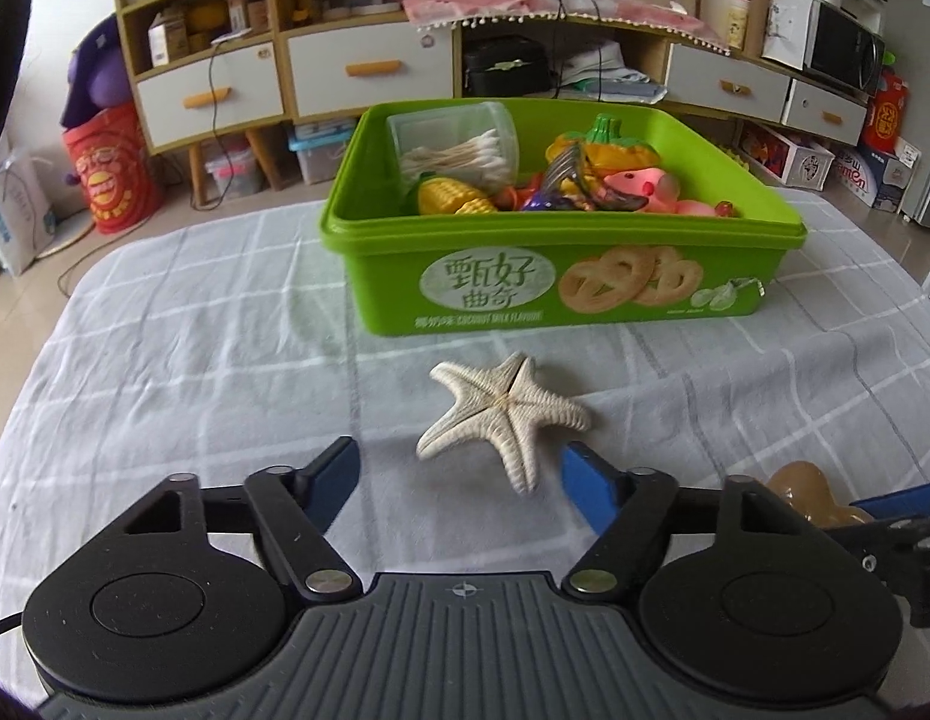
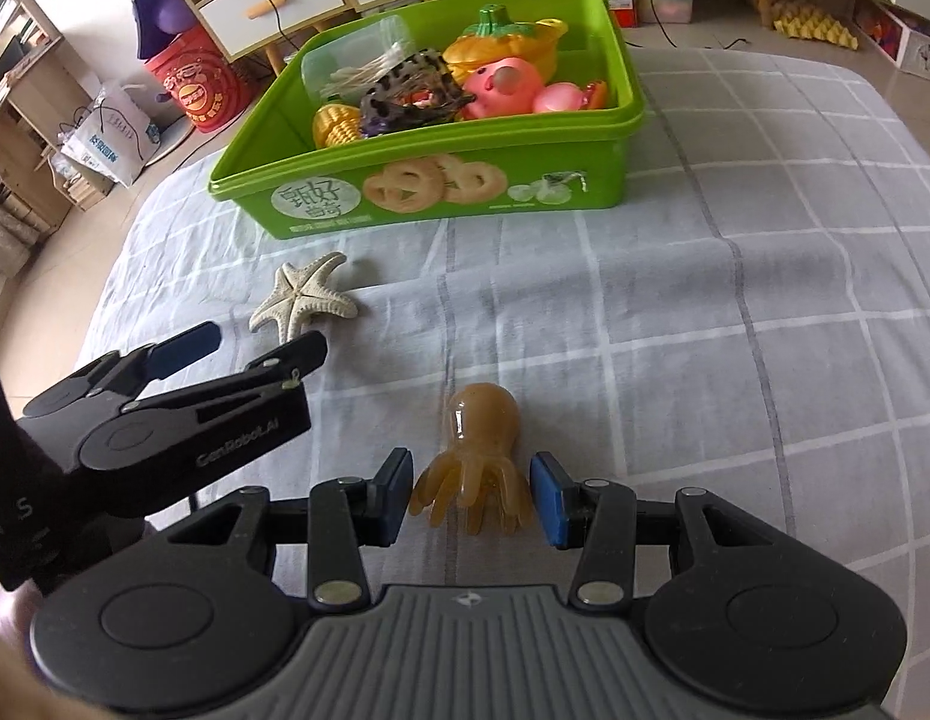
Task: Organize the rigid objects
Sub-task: 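Grasp the white starfish with the left gripper while the right gripper grasps the amber octopus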
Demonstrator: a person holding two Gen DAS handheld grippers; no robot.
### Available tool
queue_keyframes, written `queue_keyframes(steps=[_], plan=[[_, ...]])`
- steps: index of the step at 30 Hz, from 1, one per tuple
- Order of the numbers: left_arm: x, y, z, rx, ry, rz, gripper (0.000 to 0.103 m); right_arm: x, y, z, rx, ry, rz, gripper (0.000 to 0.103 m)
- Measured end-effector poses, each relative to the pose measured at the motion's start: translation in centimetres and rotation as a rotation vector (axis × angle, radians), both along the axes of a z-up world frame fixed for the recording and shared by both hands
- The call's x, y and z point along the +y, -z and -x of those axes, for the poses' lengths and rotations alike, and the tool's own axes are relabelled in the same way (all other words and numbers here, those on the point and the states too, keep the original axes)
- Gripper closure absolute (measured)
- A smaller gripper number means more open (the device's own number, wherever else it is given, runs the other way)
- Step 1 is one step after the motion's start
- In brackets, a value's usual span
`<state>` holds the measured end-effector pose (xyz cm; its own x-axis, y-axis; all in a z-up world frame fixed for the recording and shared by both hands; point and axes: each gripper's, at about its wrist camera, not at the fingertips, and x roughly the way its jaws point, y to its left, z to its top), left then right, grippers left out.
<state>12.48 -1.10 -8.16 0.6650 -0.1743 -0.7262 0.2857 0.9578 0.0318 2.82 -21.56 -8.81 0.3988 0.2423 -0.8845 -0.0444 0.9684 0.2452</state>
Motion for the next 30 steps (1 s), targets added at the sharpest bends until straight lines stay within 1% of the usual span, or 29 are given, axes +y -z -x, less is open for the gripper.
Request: queue_keyframes(steps=[2,5,7,8,12,20,26,30], plan=[[-0.2,0.1,-0.2,-0.004,0.0,0.002,0.033,-0.2,0.0,0.0,0.001,0.005,-0.003,0.073],[-0.3,0.2,-0.4,0.002,0.002,0.004,0.042,-0.4,-0.1,0.1,0.002,0.012,-0.008,0.073],[-0.4,0.3,-0.5,0.007,0.007,0.005,0.052,-0.5,-0.1,0.1,0.003,0.016,-0.01,0.073],[-0.4,0.3,-0.5,0.011,0.008,0.004,0.054,-0.6,-0.1,0.1,0.003,0.018,-0.011,0.073],[-0.4,0.1,-0.4,0.022,0.013,0.0,0.055,-0.8,-0.1,0.1,0.005,0.024,-0.014,0.073],[-0.1,-0.9,0.1,0.043,0.028,0.03,0.055,-1.5,-0.2,-0.2,0.003,0.059,-0.035,0.073],[0.3,-1.3,0.0,0.112,0.016,0.091,0.055,-2.0,-0.4,-0.4,0.003,0.088,-0.065,0.073],[0.6,-1.8,0.2,0.128,0.007,0.126,0.055,-2.4,-0.5,-0.5,0.003,0.107,-0.092,0.073]])
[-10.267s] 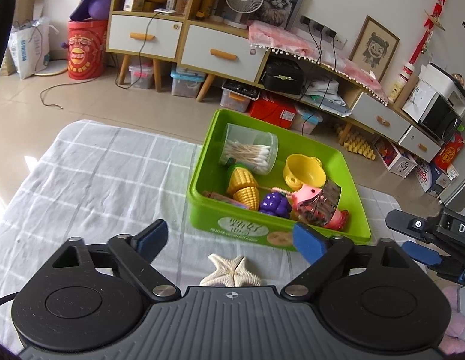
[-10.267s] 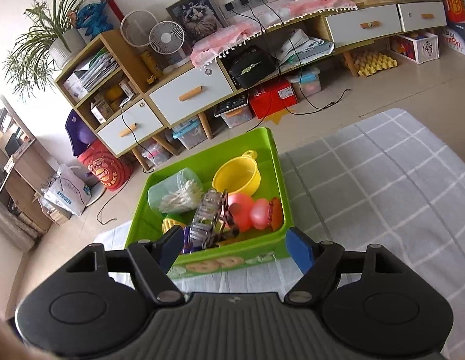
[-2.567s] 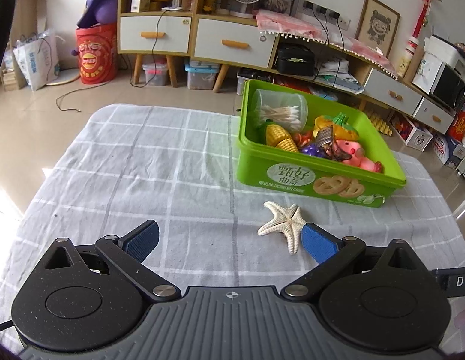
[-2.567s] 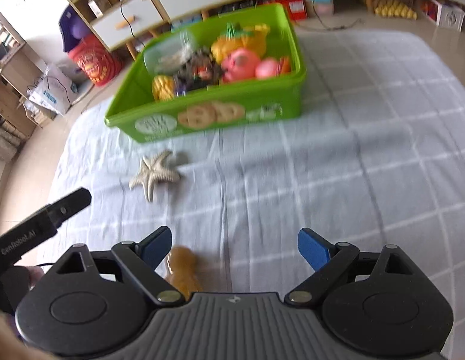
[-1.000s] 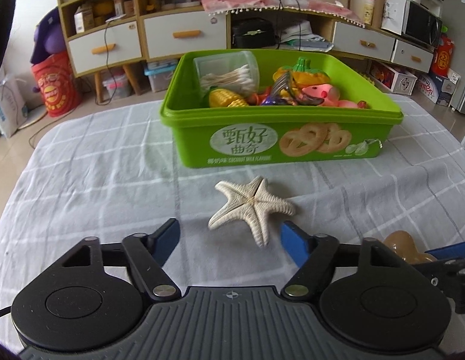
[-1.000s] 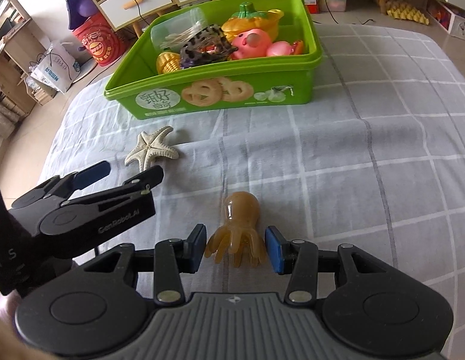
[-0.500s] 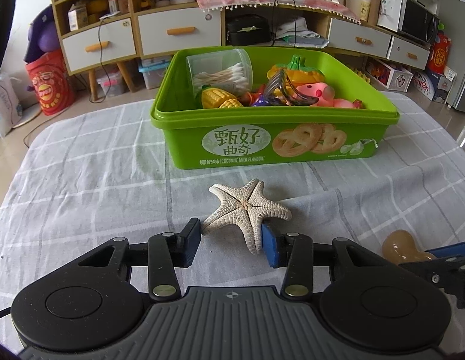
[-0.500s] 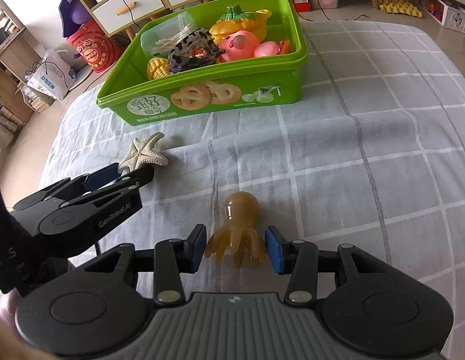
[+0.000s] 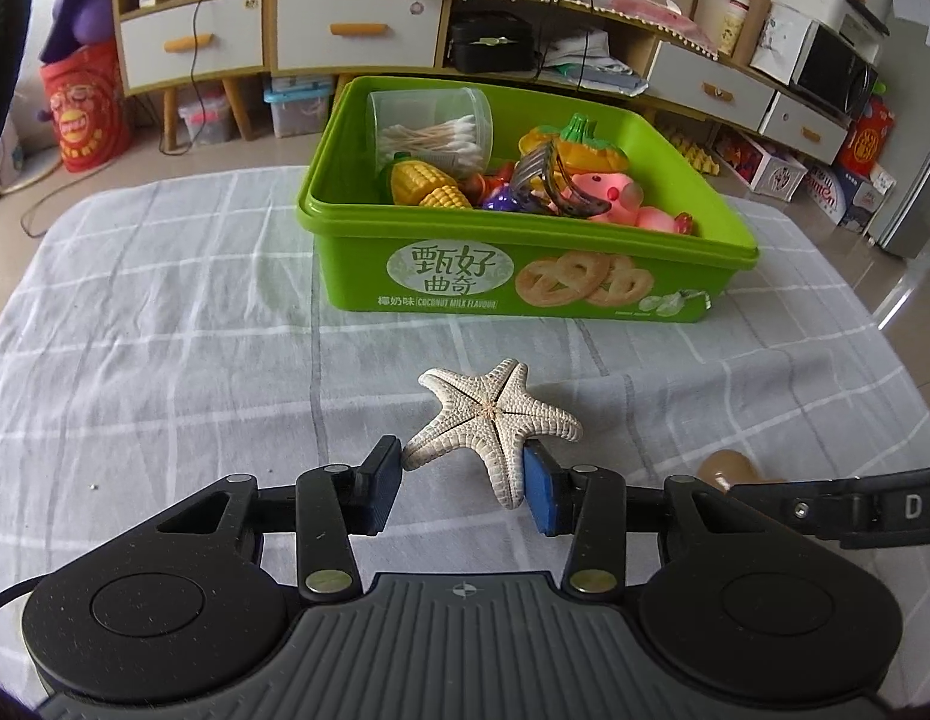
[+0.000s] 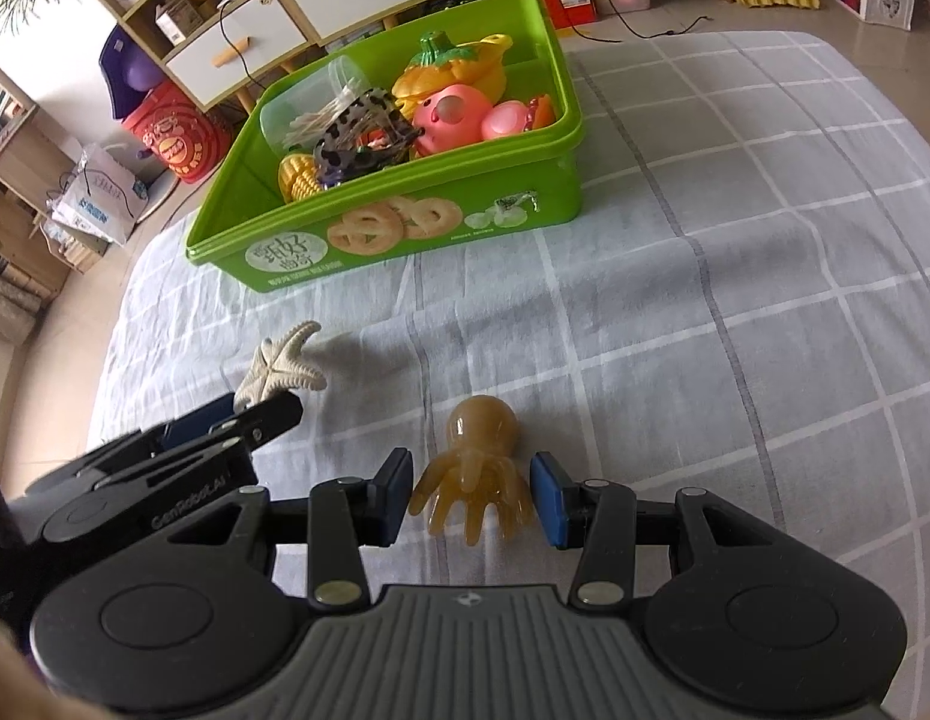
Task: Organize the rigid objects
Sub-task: 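Grasp the white starfish with the left gripper while the right gripper grasps the amber octopus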
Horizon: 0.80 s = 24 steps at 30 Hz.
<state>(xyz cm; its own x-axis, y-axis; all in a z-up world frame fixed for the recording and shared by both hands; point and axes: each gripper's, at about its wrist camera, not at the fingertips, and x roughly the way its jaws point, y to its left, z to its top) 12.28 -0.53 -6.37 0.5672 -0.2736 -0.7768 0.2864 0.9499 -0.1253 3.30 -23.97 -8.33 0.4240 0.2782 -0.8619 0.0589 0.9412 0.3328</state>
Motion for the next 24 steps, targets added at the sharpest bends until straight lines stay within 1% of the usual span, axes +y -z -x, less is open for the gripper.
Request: queue_keyframes(steps=[4,7,8,10,16,18,21,24], plan=[[0.2,-0.6,0.2,0.0,0.003,0.02,0.055,-0.5,-0.2,-0.1,-0.006,0.016,-0.037,0.073],[0.2,-1.1,0.4,-0.005,0.0,0.035,0.055,-1.0,-0.4,-0.1,-0.006,0.037,-0.09,0.076],[0.3,-1.3,0.4,-0.006,-0.003,0.042,0.055,-1.1,-0.5,-0.1,-0.006,0.043,-0.104,0.082],[0.4,-1.6,0.4,-0.009,-0.008,0.054,0.055,-1.3,-0.7,-0.1,-0.01,0.051,-0.124,0.082],[0.5,-2.0,0.6,-0.006,-0.016,0.072,0.055,-1.3,-0.4,-0.1,-0.003,0.039,-0.123,0.082],[0.5,-2.0,0.6,-0.001,-0.016,0.069,0.055,-1.4,-0.2,-0.2,0.01,0.038,-0.138,0.081],[0.5,-1.9,0.6,0.008,-0.017,0.065,0.055,-1.4,0.5,-0.3,0.039,0.037,-0.152,0.075],[0.5,-1.7,0.6,0.015,-0.017,0.062,0.055,-1.1,1.3,-0.5,0.068,0.027,-0.145,0.075]])
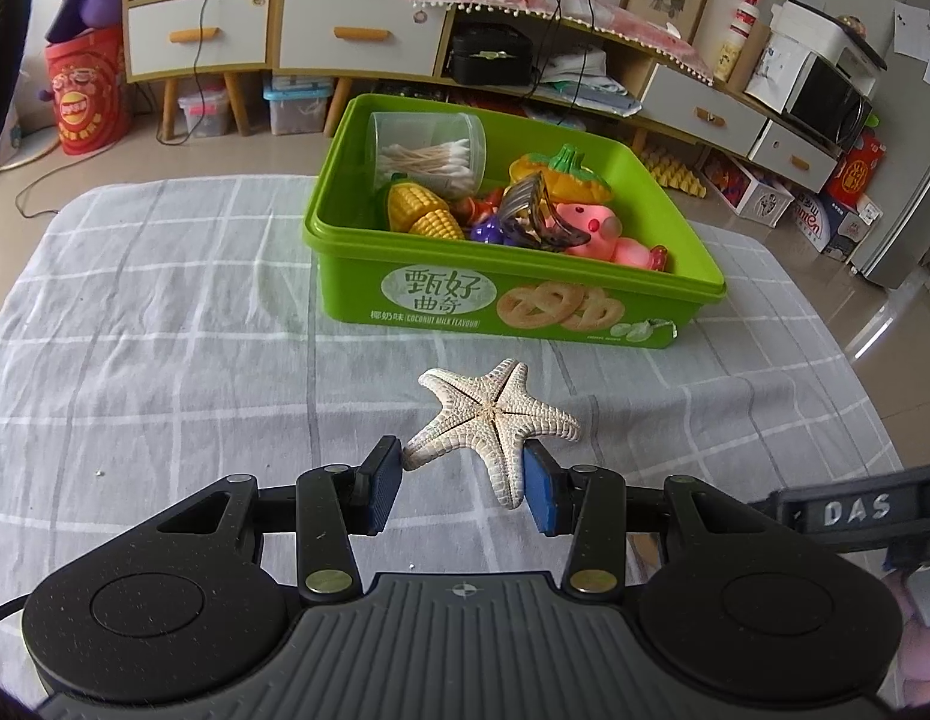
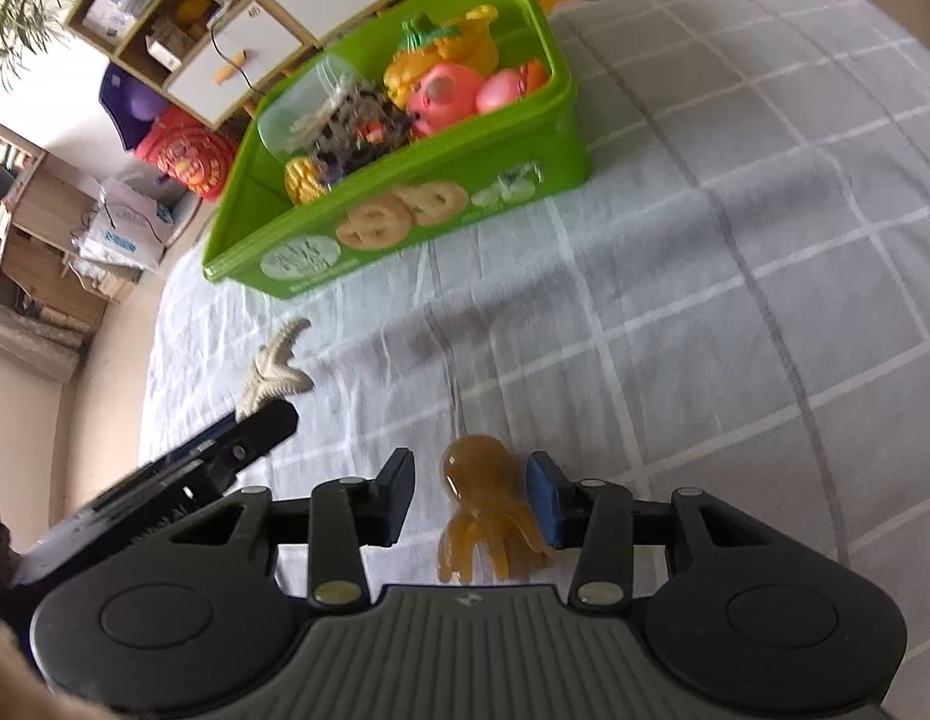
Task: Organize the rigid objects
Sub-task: 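Grasp the white starfish with the left gripper while the right gripper grasps the amber octopus, then carry the starfish and octopus into the green bin and open both grippers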
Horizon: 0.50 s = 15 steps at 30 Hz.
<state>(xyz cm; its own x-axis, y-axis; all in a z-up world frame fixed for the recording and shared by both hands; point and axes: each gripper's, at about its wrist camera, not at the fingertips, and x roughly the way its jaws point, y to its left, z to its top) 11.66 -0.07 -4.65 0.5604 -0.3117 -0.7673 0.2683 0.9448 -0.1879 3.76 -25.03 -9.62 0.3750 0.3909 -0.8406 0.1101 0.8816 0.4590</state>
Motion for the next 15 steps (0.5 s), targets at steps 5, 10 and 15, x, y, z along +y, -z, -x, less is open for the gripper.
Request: queue_keyframes(steps=[5,10,15], plan=[[0.1,0.1,0.0,0.007,-0.001,-0.005,0.055,1.1,0.5,0.0,0.018,-0.065,0.053,0.075],[0.1,0.0,0.0,0.005,-0.003,-0.002,0.055,2.2,-0.4,0.1,-0.027,-0.12,0.144,0.084],[0.0,-0.5,0.2,-0.01,-0.003,0.006,0.055,1.9,-1.7,-0.3,-0.057,-0.101,0.123,0.093]])
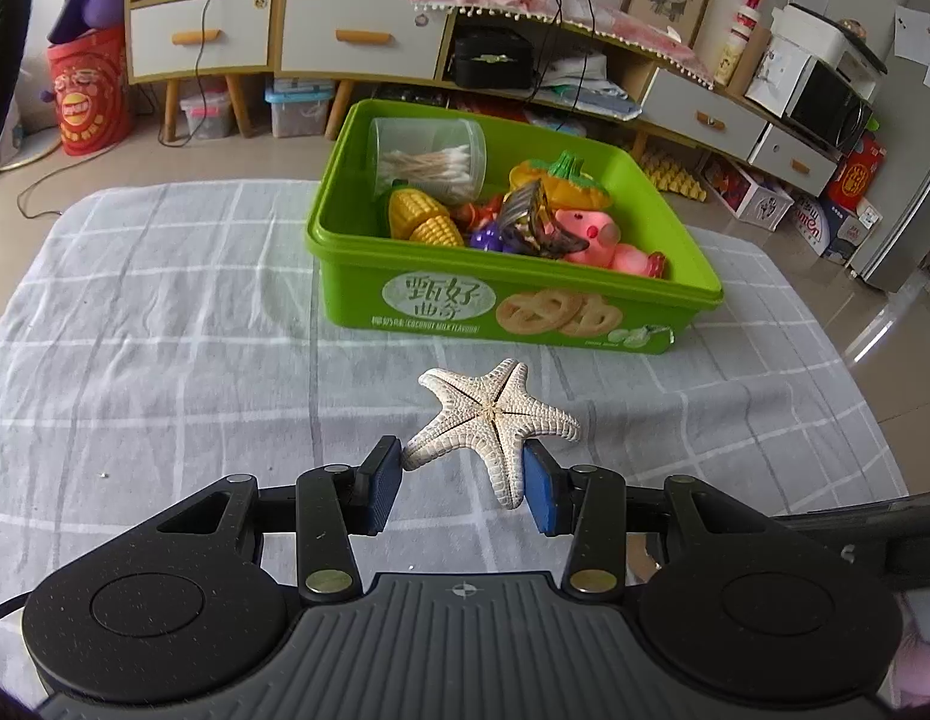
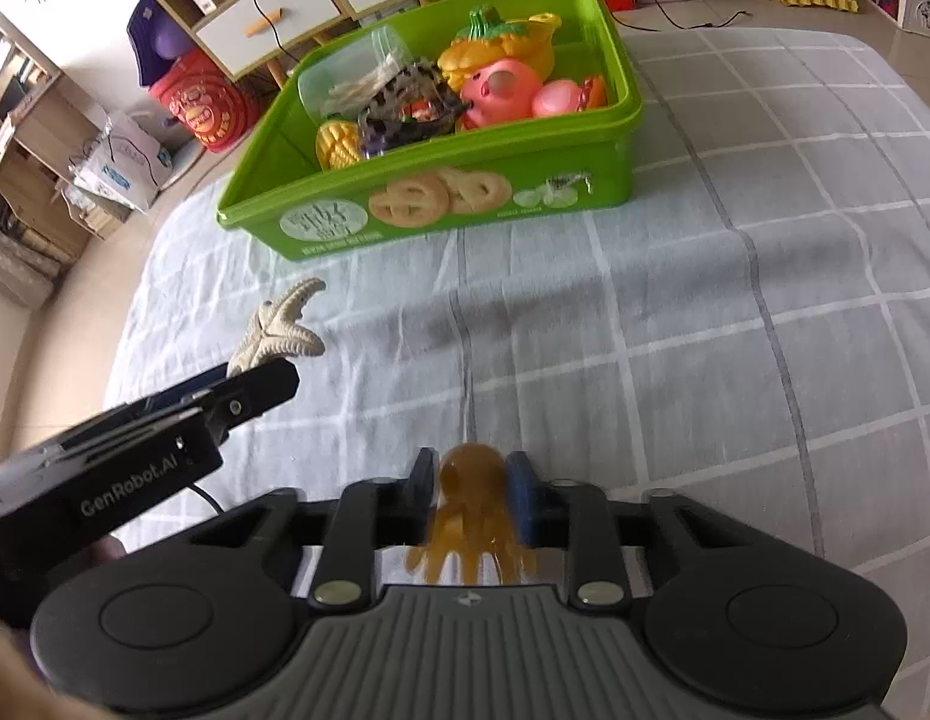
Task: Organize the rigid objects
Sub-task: 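Carry the starfish and octopus into the green bin and open both grippers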
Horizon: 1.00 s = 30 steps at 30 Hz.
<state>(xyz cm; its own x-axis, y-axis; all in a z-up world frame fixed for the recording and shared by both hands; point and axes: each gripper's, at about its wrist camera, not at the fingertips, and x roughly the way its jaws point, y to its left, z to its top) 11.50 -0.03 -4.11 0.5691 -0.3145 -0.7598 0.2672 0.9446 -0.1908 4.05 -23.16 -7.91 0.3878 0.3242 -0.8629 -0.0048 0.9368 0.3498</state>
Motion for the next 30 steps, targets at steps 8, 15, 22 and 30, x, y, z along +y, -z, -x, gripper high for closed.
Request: queue_keyframes(steps=[8,15,22,30], plan=[[0.0,-0.5,-0.3,-0.009,-0.014,0.013,0.055,-1.3,-0.6,-0.4,-0.021,0.082,-0.062,0.103],[-0.1,0.1,-0.2,0.019,-0.007,-0.004,0.055,-0.7,0.5,-0.2,0.051,0.048,-0.086,0.073],[0.0,0.4,-0.1,0.036,-0.004,-0.018,0.055,2.1,1.6,0.6,0.062,-0.084,0.073,0.072],[0.3,-0.8,-0.3,0.014,-0.023,0.007,0.055,1.4,-1.1,0.2,-0.039,-0.061,0.073,0.084]])
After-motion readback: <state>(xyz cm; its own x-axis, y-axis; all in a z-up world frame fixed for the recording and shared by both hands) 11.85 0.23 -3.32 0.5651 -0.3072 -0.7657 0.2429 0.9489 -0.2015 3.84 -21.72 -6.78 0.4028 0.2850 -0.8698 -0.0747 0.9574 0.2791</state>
